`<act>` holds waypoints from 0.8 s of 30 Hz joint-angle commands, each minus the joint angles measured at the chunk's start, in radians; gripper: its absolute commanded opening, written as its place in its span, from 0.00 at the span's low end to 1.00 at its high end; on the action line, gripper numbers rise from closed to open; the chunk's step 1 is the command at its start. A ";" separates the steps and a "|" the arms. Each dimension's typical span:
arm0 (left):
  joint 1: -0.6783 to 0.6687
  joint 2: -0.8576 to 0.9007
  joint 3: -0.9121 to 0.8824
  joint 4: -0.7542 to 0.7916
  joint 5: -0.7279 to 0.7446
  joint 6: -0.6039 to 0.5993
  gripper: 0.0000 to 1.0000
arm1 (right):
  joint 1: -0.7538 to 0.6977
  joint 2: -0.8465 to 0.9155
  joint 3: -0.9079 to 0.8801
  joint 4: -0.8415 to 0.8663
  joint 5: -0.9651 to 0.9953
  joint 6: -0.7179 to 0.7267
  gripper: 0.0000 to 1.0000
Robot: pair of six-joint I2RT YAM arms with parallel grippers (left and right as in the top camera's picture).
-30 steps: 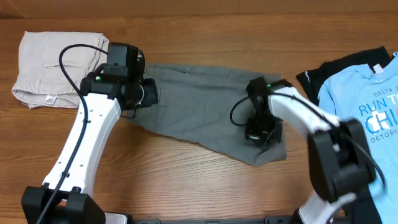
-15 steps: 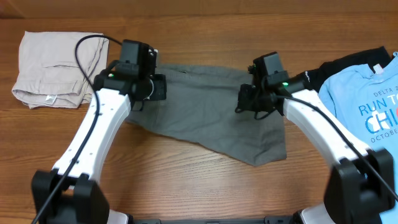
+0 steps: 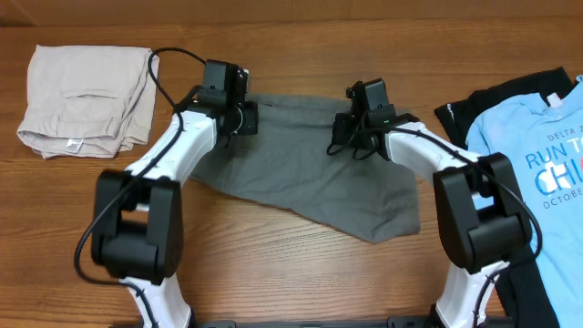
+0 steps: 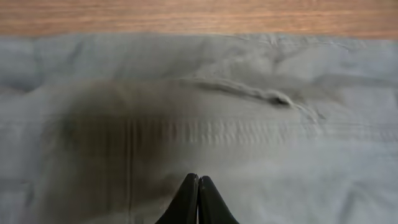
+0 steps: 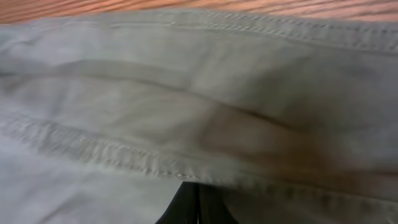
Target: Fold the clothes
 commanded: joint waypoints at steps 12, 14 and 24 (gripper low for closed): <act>0.015 0.138 0.005 0.214 -0.149 -0.004 0.04 | -0.021 0.076 0.002 0.249 0.282 0.018 0.07; 0.015 0.138 0.005 0.229 -0.149 -0.004 0.04 | -0.027 0.076 0.002 0.233 0.282 0.017 0.08; 0.013 -0.093 0.169 0.073 -0.140 -0.008 0.04 | -0.139 -0.229 0.031 0.007 0.202 -0.085 0.31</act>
